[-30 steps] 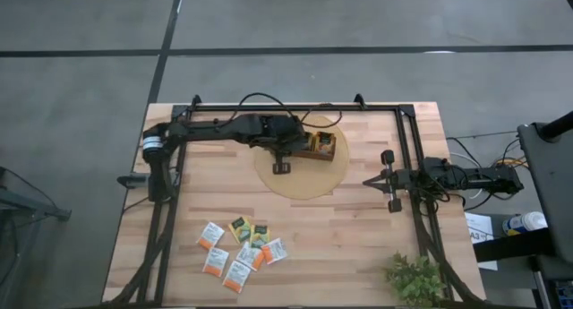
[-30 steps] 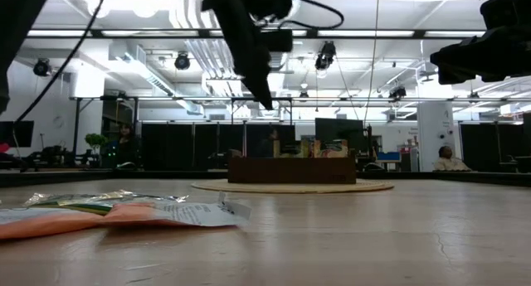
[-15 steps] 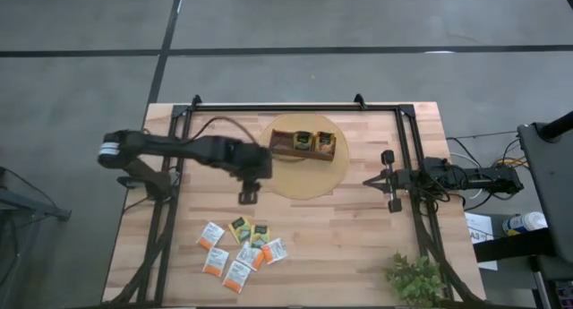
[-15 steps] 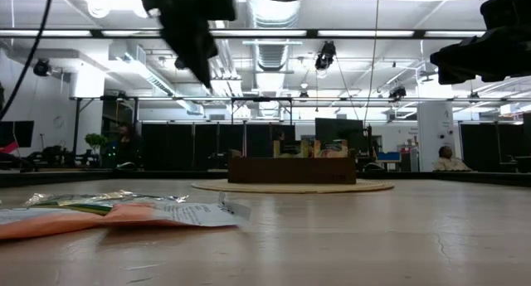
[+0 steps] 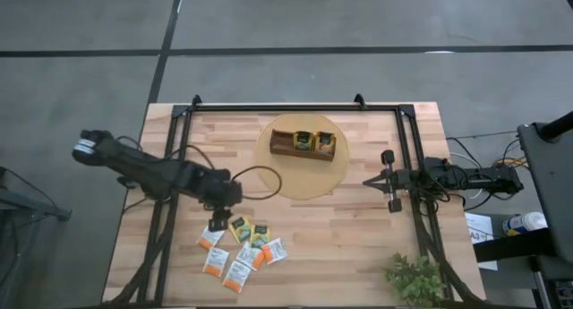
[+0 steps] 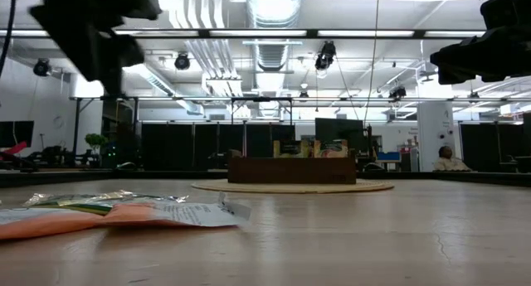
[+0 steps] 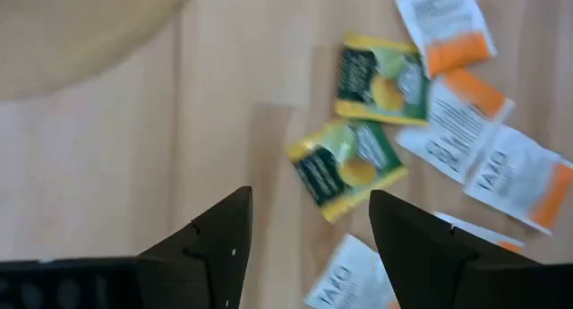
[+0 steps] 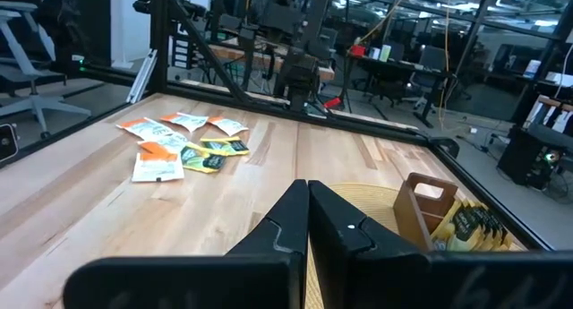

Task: Pick & Place Tea
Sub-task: Put the left green tea bag into the middle section of wooden organizer

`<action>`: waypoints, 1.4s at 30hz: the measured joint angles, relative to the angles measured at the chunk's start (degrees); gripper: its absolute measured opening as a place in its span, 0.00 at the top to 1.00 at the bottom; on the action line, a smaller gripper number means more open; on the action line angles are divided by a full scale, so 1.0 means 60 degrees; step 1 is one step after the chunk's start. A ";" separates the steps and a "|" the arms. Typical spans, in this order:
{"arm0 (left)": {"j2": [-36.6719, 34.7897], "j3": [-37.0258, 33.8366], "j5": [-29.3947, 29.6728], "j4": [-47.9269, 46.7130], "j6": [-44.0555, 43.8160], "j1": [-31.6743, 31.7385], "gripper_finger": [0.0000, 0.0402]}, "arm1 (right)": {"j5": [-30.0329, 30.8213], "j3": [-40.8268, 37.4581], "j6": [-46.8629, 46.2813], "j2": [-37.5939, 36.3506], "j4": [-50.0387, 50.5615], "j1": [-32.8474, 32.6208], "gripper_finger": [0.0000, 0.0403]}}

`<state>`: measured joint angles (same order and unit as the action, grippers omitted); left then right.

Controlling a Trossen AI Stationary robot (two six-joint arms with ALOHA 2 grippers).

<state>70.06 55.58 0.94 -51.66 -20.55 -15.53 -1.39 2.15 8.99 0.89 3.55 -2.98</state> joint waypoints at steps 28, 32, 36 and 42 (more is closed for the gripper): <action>0.2325 -0.1297 0.0995 0.2182 -0.4412 -0.0972 0.46 | 0.0000 0.0000 0.0000 0.0000 0.0000 0.0003 0.98; 0.2223 -0.1837 0.0640 0.2528 -0.4519 -0.0925 0.46 | 0.0000 0.0000 0.0000 0.0000 -0.0004 0.0001 0.98; 0.2190 -0.2175 0.0598 0.2779 -0.4150 -0.0908 0.46 | 0.0000 0.0000 0.0000 0.0000 -0.0003 0.0000 0.98; 0.2187 -0.2395 0.0221 0.3340 -0.4081 -0.0783 0.46 | 0.0000 0.0000 0.0000 0.0000 -0.0004 0.0003 0.98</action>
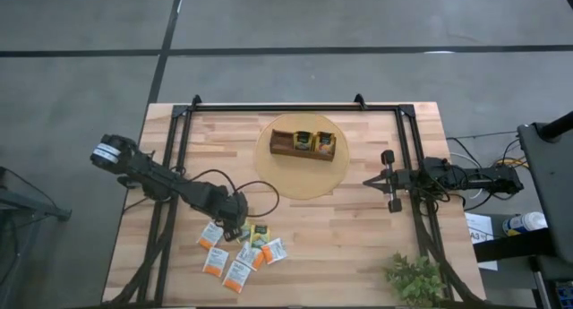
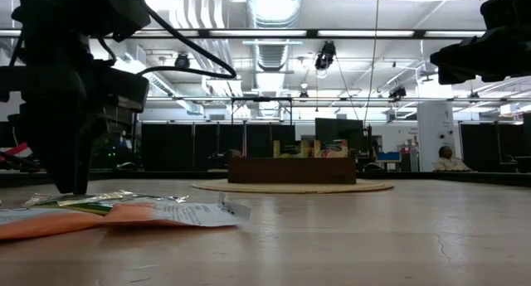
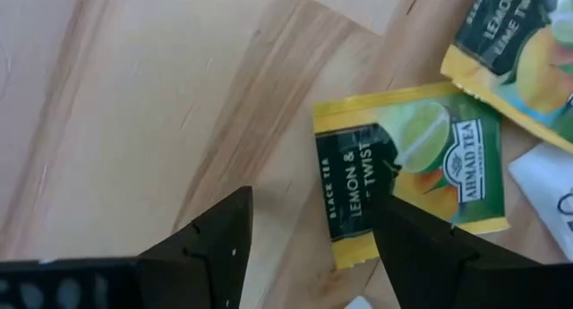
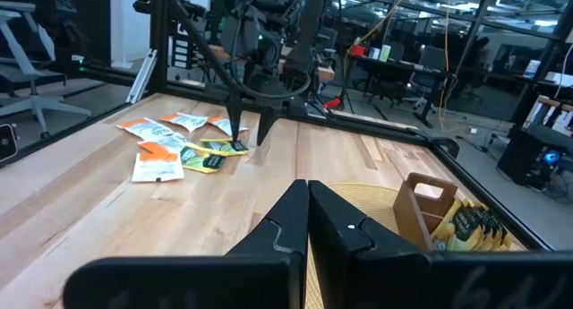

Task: Pick & Place Tea
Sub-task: Put the left green tea bag into the middle section of wooden organizer

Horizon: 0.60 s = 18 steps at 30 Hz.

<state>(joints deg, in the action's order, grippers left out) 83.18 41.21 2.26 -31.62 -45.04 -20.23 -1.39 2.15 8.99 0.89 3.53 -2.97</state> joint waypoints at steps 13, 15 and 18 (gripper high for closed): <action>0.0109 -0.0150 -0.0138 0.0874 0.0016 0.0098 0.46 | 0.0000 0.0000 0.0000 0.0000 0.0000 -0.0003 0.98; 0.0179 -0.0208 -0.0182 0.0955 0.0026 0.0135 0.46 | 0.0000 0.0000 0.0000 0.0000 0.0003 -0.0003 0.98; 0.0222 -0.0311 -0.0225 0.1101 0.0055 0.0175 0.51 | 0.0000 0.0000 0.0000 0.0000 0.0000 -0.0001 0.98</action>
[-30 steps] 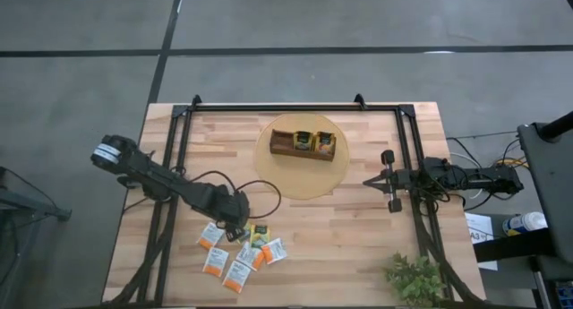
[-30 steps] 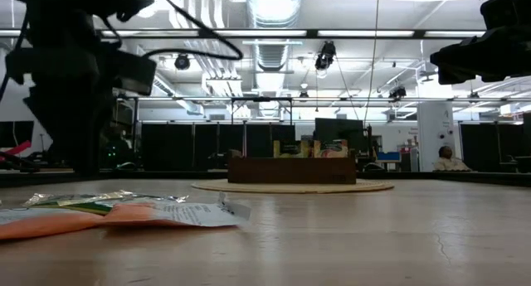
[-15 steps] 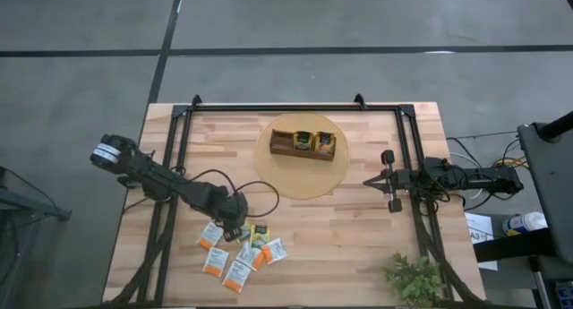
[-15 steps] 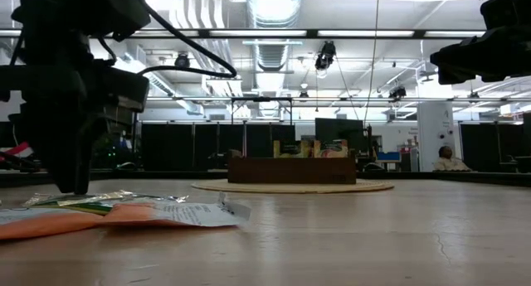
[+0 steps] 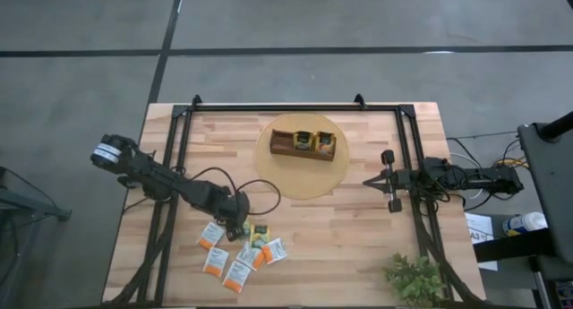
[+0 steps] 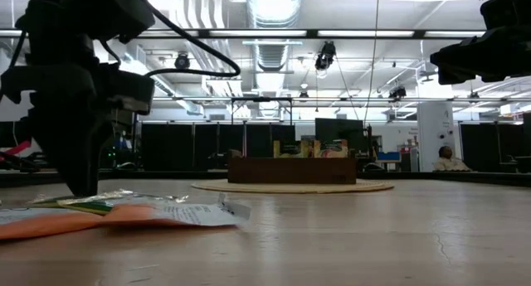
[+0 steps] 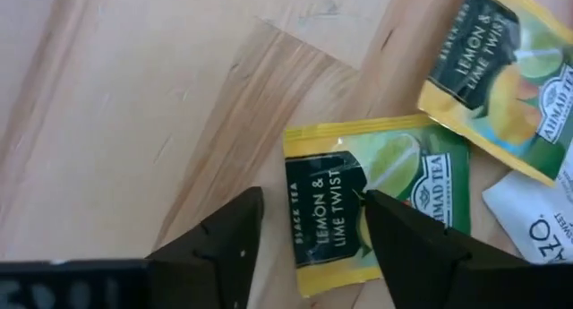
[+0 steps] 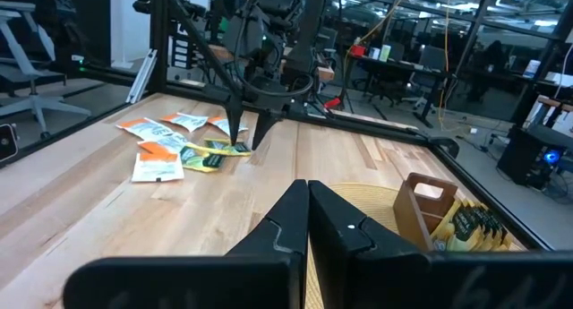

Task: Pick & Place Tea
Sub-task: Put the left green tea bag into the middle section of wooden organizer

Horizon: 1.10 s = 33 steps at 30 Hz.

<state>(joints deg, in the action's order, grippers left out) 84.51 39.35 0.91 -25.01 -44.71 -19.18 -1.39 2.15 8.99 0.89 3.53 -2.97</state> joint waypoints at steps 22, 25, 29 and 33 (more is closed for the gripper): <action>-0.0175 0.0038 -0.0102 -0.0286 0.0426 0.0084 1.00 | 0.0000 0.0000 0.0000 0.0002 0.0001 -0.0002 0.98; -0.0201 0.0340 -0.0061 -0.0778 0.0417 0.0091 1.00 | 0.0000 0.0000 0.0000 0.0004 0.0004 -0.0002 0.98; -0.0347 0.0955 0.0270 -0.1852 0.0539 0.0091 1.00 | 0.0000 0.0000 0.0000 0.0004 0.0004 -0.0002 0.98; -0.0465 0.1464 0.0371 -0.2612 0.0156 0.0080 1.00 | 0.0000 0.0000 0.0000 0.0000 0.0001 -0.0002 0.98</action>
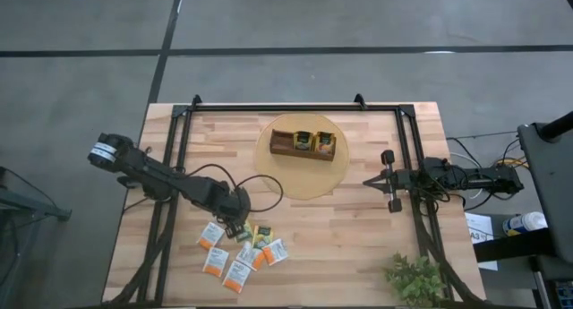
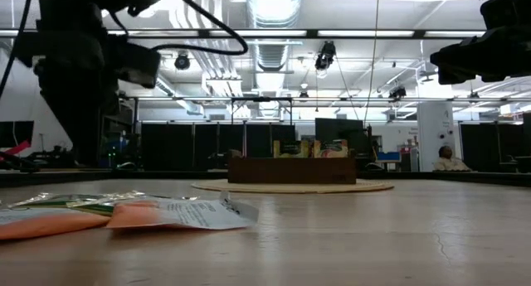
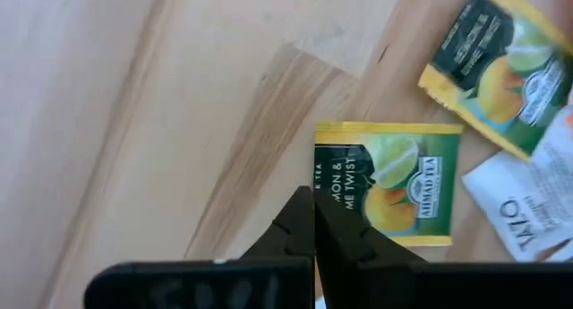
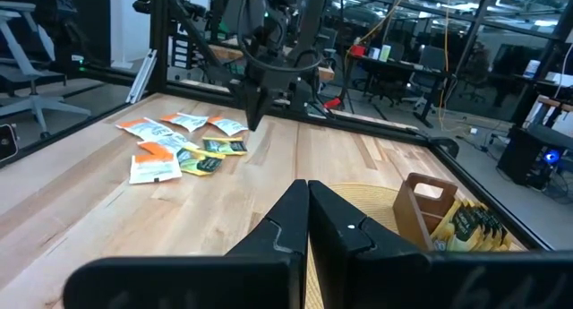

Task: Pick & Place Tea
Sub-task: Put the left green tea bag into the middle section of wooden organizer, then put left green tea bag into the middle section of wooden organizer

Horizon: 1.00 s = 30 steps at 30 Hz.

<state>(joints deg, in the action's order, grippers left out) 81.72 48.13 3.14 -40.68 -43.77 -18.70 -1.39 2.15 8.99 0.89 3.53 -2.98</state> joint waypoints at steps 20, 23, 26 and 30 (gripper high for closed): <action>-0.0001 0.0297 -0.0039 0.0021 -0.0976 -0.0732 0.51 | 0.0000 0.0000 0.0000 0.0002 0.0002 0.0001 0.98; -0.0001 0.0238 0.0240 0.0031 -0.0956 -0.0833 0.47 | 0.0000 0.0000 0.0000 0.0003 0.0003 0.0003 0.98; 0.0104 0.0181 0.0506 0.0034 -0.0795 -0.0859 0.46 | 0.0000 0.0000 0.0000 0.0000 0.0000 0.0001 0.98; 0.0412 0.0173 0.0510 0.0332 -0.0739 -0.0955 0.46 | 0.0000 0.0000 0.0000 0.0003 -0.0001 0.0004 0.98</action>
<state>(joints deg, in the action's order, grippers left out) 84.19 49.17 6.20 -38.69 -48.20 -24.43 -1.39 2.15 8.99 0.91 3.53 -2.96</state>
